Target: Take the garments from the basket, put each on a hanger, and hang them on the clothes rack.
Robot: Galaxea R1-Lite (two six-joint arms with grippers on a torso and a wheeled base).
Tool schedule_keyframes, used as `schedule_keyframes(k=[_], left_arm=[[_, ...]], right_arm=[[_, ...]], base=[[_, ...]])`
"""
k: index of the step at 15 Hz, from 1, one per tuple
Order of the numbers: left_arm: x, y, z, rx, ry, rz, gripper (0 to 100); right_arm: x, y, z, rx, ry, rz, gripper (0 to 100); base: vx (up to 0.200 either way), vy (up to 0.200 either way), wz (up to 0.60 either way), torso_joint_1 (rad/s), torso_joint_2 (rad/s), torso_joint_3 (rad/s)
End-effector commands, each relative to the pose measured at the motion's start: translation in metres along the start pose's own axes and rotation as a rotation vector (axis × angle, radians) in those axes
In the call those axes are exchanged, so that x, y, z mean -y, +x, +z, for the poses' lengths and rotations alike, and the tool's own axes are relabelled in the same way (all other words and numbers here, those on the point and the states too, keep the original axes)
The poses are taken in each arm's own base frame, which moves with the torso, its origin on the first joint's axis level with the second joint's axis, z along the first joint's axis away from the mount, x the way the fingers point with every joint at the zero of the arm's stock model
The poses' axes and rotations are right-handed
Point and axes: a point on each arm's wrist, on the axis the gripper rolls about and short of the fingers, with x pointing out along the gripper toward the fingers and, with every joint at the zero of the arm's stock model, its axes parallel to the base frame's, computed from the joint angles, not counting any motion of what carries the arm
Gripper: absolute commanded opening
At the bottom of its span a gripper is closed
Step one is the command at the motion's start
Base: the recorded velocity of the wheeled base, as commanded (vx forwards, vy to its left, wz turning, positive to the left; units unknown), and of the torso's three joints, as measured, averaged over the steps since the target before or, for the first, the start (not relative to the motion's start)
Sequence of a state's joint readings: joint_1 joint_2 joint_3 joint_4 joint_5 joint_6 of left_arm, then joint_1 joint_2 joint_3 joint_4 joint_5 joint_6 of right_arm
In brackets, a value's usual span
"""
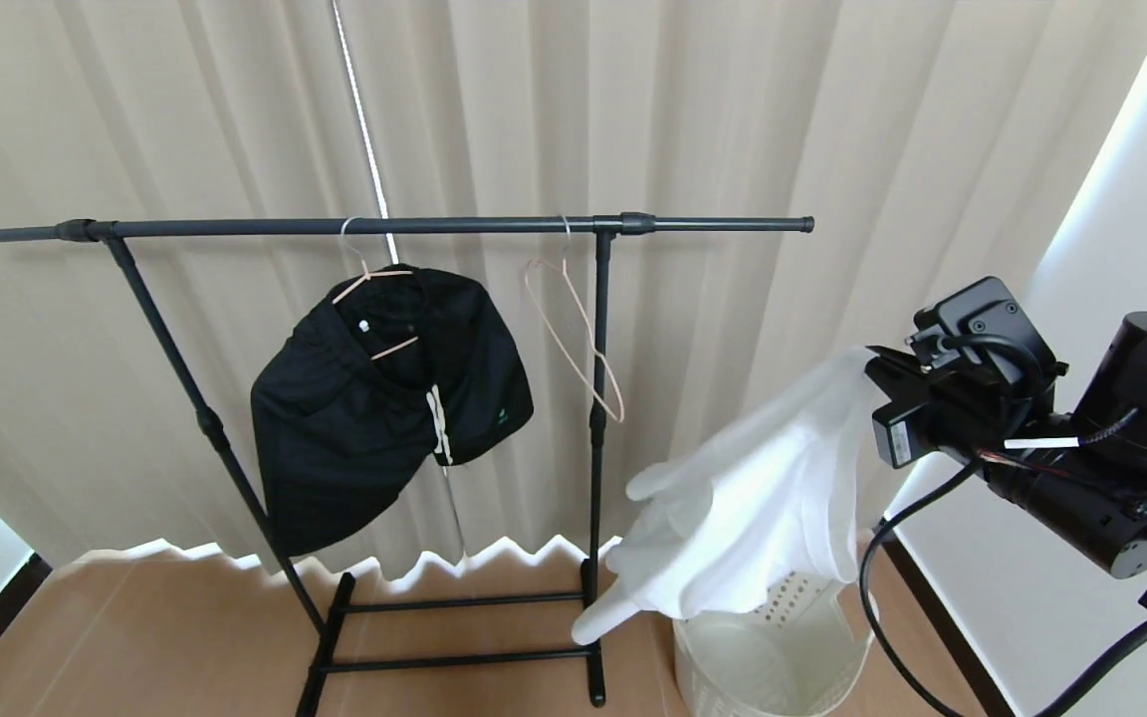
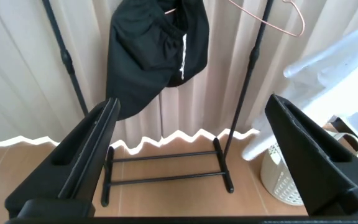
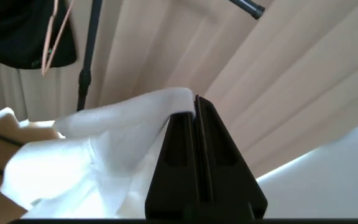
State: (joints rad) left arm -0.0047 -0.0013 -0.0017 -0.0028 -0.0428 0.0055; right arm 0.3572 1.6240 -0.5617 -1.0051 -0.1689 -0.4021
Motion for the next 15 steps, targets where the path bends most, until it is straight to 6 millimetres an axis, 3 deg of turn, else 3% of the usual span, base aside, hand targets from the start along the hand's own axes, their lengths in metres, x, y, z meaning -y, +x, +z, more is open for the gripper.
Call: schedule_keyframes(k=[1, 6, 12, 15], left_arm=[[0.0, 0.0, 0.0, -0.001, -0.001, 0.0, 100], [0.0, 0.0, 0.0, -0.001, -0.001, 0.001, 100], [0.0, 0.0, 0.0, -0.003, 0.007, 0.0, 100], [0.0, 0.0, 0.0, -0.01, 0.043, 0.001, 100]], right_arm=[[0.0, 0.0, -0.001, -0.002, -0.002, 0.001, 0], [-0.001, -0.001, -0.003, -0.011, -0.007, 0.007, 0], [-0.006, -0.001, -0.017, -0.081, -0.111, -0.006, 0], [-0.007, -0.003, -0.014, -0.132, -0.117, 0.013, 0]], base=[[0.0, 0.2, 0.0, -0.017, -0.01, -0.007], [0.0, 0.2, 0.0, 0.009, 0.0, 0.0], [0.0, 0.0, 0.0, 0.0, 0.0, 0.0], [0.0, 0.0, 0.0, 0.0, 0.0, 0.0]])
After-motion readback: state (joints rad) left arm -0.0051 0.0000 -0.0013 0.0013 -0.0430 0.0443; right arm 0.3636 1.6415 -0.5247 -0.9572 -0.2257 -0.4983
